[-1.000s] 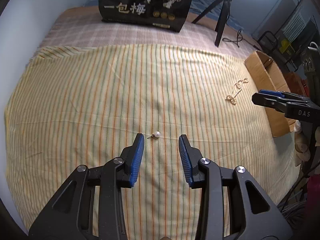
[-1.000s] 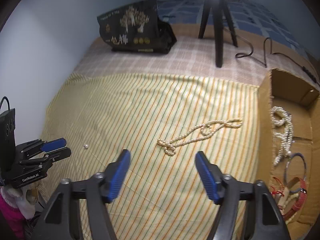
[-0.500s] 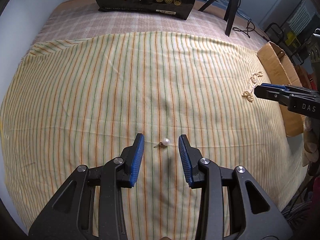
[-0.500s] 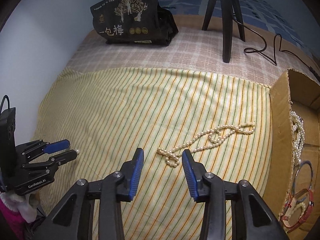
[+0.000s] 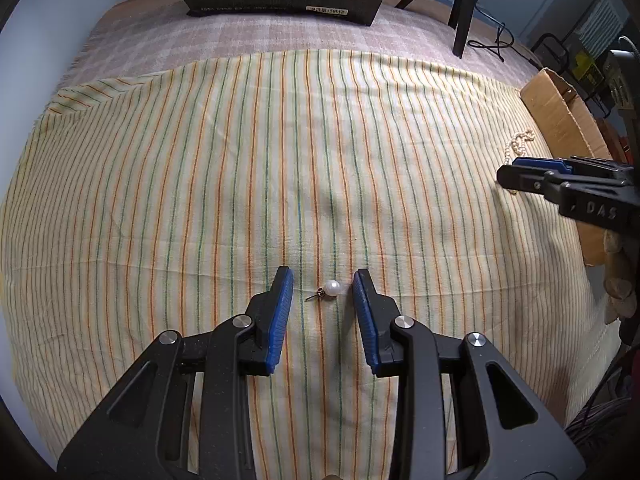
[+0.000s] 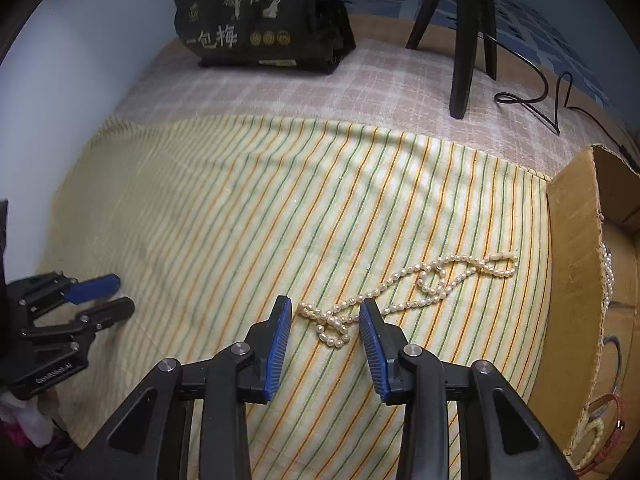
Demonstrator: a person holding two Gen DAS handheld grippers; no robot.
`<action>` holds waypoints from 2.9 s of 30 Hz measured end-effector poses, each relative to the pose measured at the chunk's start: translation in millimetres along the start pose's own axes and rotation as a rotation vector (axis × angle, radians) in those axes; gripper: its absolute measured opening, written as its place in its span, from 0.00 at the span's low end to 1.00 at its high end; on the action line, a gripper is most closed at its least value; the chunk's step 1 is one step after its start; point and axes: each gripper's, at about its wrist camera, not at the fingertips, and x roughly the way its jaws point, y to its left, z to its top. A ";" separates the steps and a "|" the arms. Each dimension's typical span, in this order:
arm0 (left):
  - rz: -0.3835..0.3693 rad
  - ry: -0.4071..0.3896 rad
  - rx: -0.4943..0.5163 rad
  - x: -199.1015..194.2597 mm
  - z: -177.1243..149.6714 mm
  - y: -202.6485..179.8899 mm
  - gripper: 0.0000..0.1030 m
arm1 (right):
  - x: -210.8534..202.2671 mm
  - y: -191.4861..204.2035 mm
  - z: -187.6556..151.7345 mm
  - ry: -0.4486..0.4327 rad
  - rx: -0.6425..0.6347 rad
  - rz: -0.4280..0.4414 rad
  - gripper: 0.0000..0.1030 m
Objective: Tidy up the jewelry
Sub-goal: 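Close the left tool on a pearl stud while the right tool grips the beige pearl necklace, then lift and carry the pearl stud and beige necklace over the box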
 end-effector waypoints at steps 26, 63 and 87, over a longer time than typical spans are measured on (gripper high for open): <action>-0.030 -0.045 -0.058 -13.6 7.7 10.8 0.08 | -8.7 -0.5 -0.1 -0.047 -0.029 -0.042 0.08; -0.167 -0.260 0.044 -111.5 19.3 -82.9 0.08 | -180.1 -37.3 -25.2 -0.389 0.076 0.044 0.05; -0.243 -0.313 0.225 -127.3 34.1 -213.0 0.08 | -272.5 -132.0 -81.2 -0.534 0.225 -0.035 0.05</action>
